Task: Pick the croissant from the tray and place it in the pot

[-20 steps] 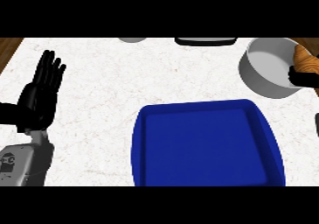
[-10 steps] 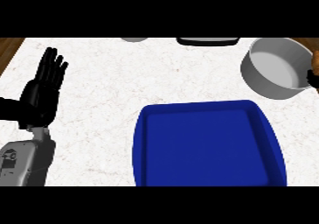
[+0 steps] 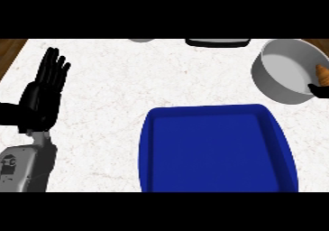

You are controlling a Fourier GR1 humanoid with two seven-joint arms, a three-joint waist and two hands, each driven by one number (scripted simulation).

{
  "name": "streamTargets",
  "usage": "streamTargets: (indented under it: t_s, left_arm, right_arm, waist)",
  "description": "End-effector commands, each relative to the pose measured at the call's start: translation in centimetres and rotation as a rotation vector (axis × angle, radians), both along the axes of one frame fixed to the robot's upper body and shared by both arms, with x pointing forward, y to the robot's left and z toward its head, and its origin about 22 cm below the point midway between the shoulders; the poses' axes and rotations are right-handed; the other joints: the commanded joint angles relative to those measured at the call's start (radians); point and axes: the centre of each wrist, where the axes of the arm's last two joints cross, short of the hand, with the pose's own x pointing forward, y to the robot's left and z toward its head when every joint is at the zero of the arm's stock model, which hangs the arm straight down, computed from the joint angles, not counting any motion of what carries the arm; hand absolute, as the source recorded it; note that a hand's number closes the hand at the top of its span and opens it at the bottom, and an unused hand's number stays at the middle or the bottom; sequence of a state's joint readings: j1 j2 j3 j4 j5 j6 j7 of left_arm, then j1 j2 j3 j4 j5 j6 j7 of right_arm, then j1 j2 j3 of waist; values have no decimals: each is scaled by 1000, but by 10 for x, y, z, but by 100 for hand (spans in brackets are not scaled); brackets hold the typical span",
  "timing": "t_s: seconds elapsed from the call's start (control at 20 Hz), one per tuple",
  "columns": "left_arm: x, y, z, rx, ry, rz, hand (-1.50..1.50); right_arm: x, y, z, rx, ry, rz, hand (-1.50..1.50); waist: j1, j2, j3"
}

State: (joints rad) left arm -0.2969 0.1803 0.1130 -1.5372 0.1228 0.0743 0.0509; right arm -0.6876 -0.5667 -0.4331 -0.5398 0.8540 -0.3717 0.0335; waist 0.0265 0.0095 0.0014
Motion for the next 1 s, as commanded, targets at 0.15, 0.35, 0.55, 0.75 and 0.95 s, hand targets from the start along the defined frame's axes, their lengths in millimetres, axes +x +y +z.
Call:
streamTargets:
  t_s: [0.15, 0.35, 0.55, 0.75, 0.95]
  left_arm:
    - [1, 3, 3, -3, 21, -10, 0]
    - [11, -14, -2, -2, 0, 4, 0]
    - [13, 7, 16, 0, 5, 15, 0]
    - [4, 7, -7, 12, 14, 31, 0]
    - [4, -3, -7, -4, 24, 23, 0]
  right_arm:
    - [-3, -9, -17, 112, -4, 158, -150]
    - [1, 1, -20, 122, -181, 196, -150]
    - [9, -1, -3, 269, -328, 177, -150]
    - [9, -6, 4, 408, -441, 94, -150]
    - [-25, -64, 29, 465, -527, 100, -150]
  waist:
    - [8, 3, 2]
    - [-4, 3, 2]
    - [-10, -3, 1]
    - [-19, -6, 0]
    - [-23, -6, 0]
